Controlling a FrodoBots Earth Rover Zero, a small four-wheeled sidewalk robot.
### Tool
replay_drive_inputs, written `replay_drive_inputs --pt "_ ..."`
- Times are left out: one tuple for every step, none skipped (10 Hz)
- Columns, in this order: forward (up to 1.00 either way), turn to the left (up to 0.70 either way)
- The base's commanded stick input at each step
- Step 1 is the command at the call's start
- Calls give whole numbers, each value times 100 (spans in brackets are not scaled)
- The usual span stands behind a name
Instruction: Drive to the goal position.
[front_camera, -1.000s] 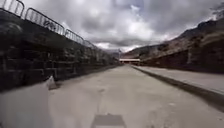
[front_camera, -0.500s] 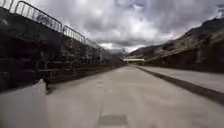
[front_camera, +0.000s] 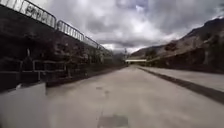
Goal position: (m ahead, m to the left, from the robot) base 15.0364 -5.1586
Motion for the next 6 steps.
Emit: replay_drive_inputs --pt "100 -27" --pt "100 -27" --pt "100 -20" --pt "100 -7" --pt "100 0" --pt "100 0"
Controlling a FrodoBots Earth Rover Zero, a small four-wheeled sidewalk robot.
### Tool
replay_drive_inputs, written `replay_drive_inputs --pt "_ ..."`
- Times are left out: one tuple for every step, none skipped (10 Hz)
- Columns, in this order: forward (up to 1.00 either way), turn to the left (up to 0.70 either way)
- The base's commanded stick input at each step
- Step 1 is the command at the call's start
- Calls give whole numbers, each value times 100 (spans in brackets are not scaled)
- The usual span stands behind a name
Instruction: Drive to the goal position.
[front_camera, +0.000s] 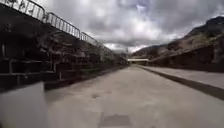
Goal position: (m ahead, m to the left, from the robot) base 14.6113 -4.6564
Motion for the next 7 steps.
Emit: replay_drive_inputs --pt "100 0" --pt "100 0" --pt "100 0" --pt "100 0" --pt "100 0" --pt "100 0" --pt "100 0"
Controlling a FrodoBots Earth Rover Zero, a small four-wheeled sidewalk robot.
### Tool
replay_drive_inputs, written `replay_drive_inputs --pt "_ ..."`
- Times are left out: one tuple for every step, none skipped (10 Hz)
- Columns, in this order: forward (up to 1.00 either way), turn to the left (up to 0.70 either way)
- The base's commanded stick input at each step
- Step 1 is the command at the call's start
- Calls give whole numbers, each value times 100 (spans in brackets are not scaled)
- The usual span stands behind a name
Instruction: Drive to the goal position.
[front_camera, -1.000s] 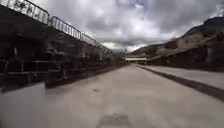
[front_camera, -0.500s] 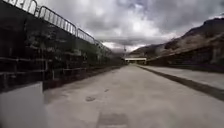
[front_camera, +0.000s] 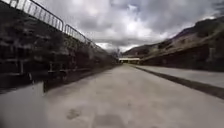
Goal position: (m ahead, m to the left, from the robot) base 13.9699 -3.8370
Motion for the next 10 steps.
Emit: replay_drive_inputs --pt "100 0" --pt "100 0" --pt "100 0" --pt "100 0" --pt "100 -4" --pt "100 -17" --pt "100 -27" --pt "100 -27" --pt "100 0" --pt "100 0"
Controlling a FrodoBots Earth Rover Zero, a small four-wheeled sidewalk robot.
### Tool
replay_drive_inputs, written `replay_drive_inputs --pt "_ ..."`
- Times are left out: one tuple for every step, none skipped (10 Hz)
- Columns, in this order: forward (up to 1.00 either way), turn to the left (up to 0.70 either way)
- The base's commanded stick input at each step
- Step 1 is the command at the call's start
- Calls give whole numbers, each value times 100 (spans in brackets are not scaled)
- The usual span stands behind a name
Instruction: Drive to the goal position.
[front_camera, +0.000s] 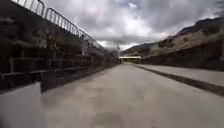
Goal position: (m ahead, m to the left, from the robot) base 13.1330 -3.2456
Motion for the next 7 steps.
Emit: replay_drive_inputs --pt "100 0" --pt "100 0" --pt "100 0" --pt "100 0" --pt "100 0" --pt "100 0" --pt "100 0"
